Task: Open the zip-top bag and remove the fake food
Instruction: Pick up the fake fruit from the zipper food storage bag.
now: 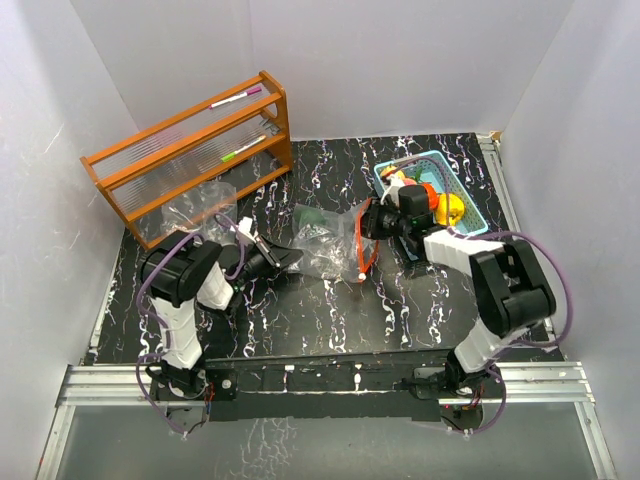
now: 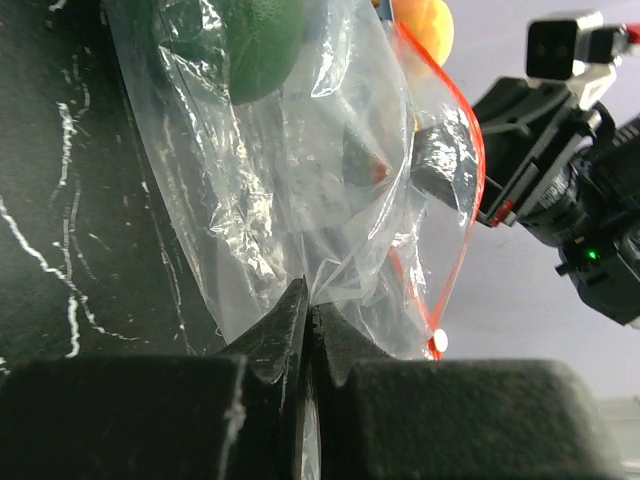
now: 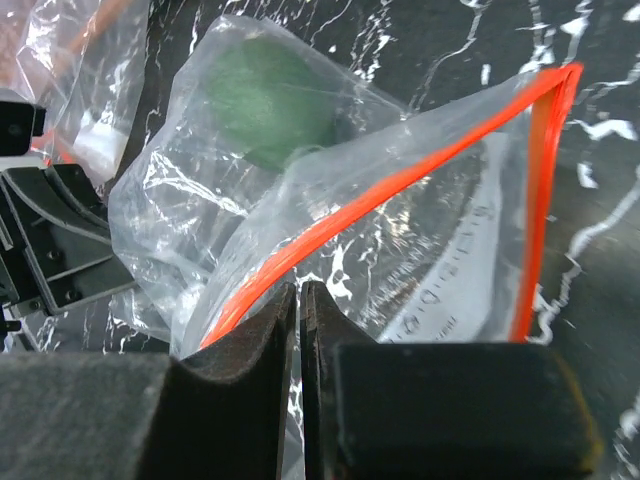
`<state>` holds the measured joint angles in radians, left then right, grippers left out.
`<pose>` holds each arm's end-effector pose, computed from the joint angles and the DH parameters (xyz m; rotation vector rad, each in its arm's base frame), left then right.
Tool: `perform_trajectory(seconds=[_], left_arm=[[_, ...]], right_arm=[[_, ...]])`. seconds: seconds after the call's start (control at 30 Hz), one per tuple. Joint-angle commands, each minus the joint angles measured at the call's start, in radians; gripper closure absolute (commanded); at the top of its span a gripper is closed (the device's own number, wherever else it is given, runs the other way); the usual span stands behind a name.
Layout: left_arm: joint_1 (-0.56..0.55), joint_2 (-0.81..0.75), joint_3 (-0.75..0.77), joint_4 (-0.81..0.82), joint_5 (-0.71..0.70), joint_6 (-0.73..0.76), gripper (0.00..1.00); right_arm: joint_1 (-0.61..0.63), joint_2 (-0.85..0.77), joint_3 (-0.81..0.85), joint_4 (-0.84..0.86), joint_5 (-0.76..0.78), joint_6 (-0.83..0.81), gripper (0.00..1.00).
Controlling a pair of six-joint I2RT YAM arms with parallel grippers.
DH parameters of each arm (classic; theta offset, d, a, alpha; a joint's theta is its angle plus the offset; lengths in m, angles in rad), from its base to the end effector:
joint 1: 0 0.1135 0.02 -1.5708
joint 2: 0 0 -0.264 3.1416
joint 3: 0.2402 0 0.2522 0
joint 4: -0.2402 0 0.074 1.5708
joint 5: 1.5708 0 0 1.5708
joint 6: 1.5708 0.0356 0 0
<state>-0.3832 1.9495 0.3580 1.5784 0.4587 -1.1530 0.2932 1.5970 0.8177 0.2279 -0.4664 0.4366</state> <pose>0.2523 -0.1187 0.1113 -0.2866 1.7938 -1.5111 0.3146 0.1117 0.1925 -0.1323 2.1925 0.9174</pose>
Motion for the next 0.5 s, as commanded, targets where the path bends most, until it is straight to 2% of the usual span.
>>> perform_trajectory(seconds=[0.0, 0.13, 0.23, 0.37, 0.47], left_arm=[[-0.042, -0.045, 0.005, 0.117, -0.029, 0.034, 1.00], [-0.075, -0.110, 0.010, 0.001, -0.031, 0.097, 1.00], [-0.093, -0.164, 0.020, -0.160, -0.038, 0.166, 0.91], [-0.088, -0.227, 0.026, -0.263, -0.040, 0.227, 0.59], [-0.081, -0.287, 0.053, -0.358, -0.034, 0.271, 0.43]], right_arm=[[0.015, 0.112, 0.086, 0.163, -0.117, 0.068, 0.89], [0.015, 0.224, 0.106, 0.282, -0.176, 0.141, 0.89], [0.014, 0.299, 0.098, 0.422, -0.232, 0.227, 0.87], [0.015, 0.386, 0.112, 0.536, -0.257, 0.303, 0.82], [0.015, 0.413, 0.137, 0.552, -0.265, 0.315, 0.81]])
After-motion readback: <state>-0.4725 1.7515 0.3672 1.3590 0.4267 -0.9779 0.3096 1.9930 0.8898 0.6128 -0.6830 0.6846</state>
